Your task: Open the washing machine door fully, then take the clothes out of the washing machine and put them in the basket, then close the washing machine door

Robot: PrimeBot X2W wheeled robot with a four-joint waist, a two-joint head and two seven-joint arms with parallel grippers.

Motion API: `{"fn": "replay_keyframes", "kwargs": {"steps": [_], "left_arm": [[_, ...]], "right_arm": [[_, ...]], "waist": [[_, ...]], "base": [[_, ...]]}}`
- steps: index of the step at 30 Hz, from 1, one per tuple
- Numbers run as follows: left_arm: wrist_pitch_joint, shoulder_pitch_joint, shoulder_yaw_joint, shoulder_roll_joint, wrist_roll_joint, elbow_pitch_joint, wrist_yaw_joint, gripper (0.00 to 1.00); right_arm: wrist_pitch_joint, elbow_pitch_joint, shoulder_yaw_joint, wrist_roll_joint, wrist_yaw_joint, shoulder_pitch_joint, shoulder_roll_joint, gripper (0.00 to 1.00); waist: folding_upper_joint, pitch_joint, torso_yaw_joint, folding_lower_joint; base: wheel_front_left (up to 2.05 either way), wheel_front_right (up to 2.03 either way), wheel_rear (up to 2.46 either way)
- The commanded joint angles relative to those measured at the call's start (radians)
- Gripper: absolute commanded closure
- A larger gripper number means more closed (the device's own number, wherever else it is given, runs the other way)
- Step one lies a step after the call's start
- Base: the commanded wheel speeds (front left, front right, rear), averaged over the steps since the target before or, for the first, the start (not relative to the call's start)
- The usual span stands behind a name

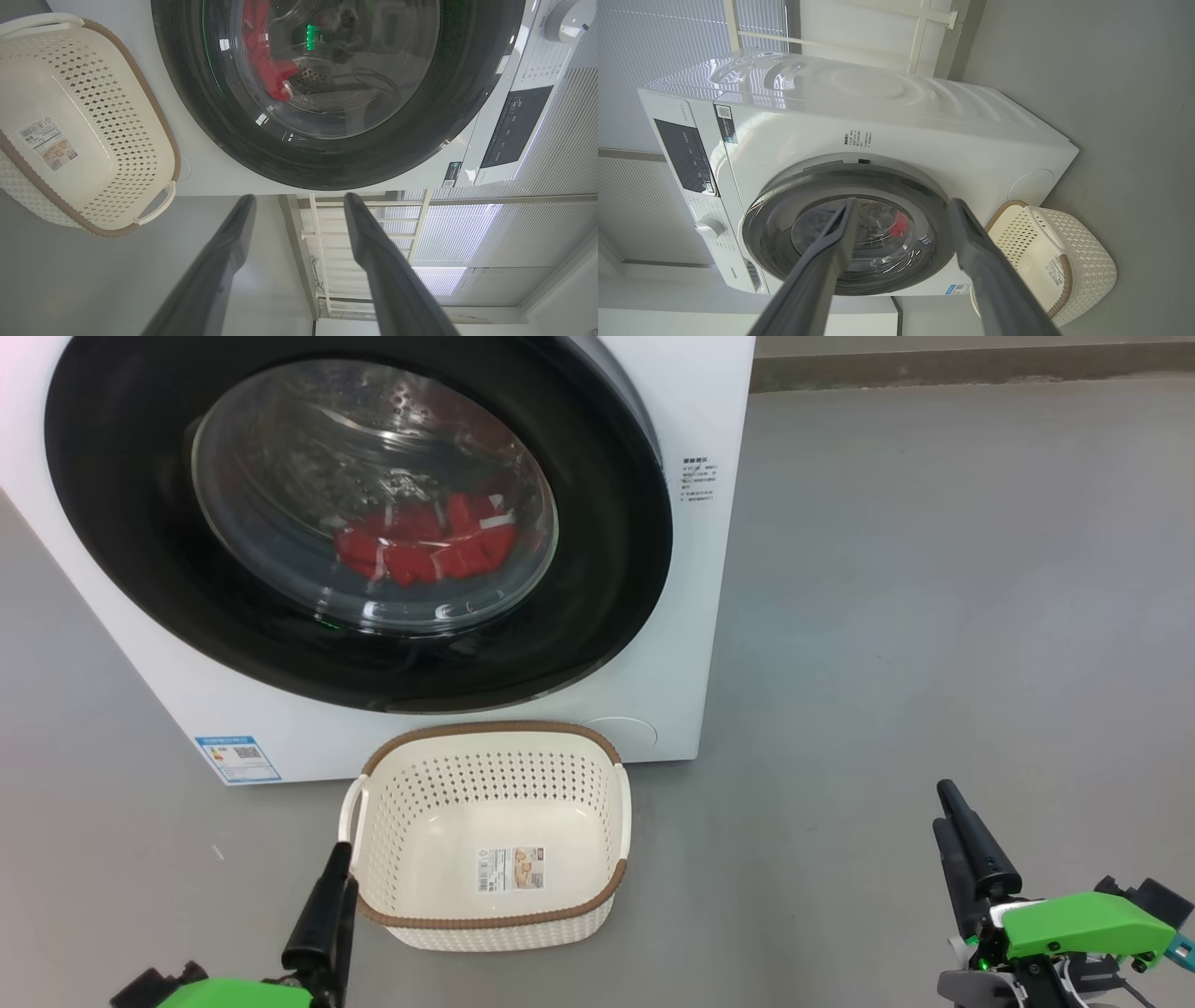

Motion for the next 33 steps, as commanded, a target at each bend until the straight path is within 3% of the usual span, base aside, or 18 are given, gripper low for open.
{"fn": "replay_keyframes", "kwargs": {"steps": [1, 17, 33], "left_arm": [[-0.011, -0.055, -0.002, 0.020, 0.026, -0.027, -0.001, 0.00], [-0.056, -0.090, -0.023, 0.017, 0.193, -0.034, 0.008, 0.00], [-0.103, -0.129, -0.055, 0.029, 0.437, -0.036, 0.052, 0.00]], "right_arm": [[-0.012, -0.023, 0.016, -0.022, 0.000, -0.059, -0.014, 0.00], [-0.056, 0.004, 0.033, -0.194, 0.000, -0.104, -0.011, 0.00], [-0.103, 0.002, 0.047, -0.443, 0.000, -0.142, -0.013, 0.00]], "waist": [[0.0000, 0.000, 0.000, -0.0001], [0.0000, 0.001, 0.000, -0.0001], [0.0000, 0.001, 0.002, -0.0001]], "base": [[0.00, 0.00, 0.00], [0.00, 0.00, 0.00], [0.00, 0.00, 0.00]]}}
